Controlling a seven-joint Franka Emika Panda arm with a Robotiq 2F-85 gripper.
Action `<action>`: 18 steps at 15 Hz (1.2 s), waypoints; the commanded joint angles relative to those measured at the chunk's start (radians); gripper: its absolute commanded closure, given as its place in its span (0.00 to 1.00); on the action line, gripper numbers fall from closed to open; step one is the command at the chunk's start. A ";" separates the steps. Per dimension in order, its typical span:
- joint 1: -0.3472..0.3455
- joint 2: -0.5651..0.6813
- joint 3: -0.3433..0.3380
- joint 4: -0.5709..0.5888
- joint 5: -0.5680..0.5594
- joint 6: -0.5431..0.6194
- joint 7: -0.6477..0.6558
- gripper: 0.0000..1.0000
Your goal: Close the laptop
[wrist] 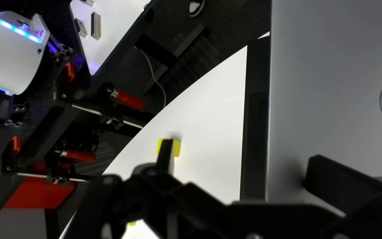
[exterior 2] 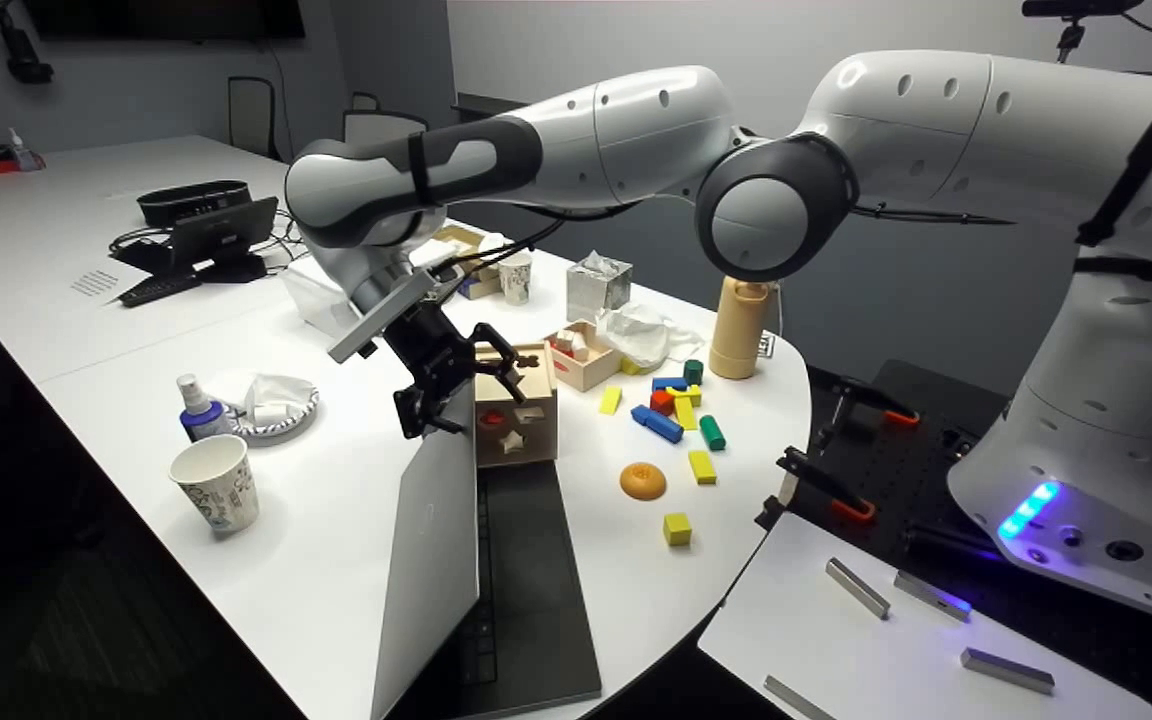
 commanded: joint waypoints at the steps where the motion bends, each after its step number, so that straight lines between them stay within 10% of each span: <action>1: 0.003 0.002 -0.011 -0.077 -0.005 0.019 -0.003 0.00; 18: 0.009 -0.119 -0.027 -0.635 -0.003 0.471 0.017 0.00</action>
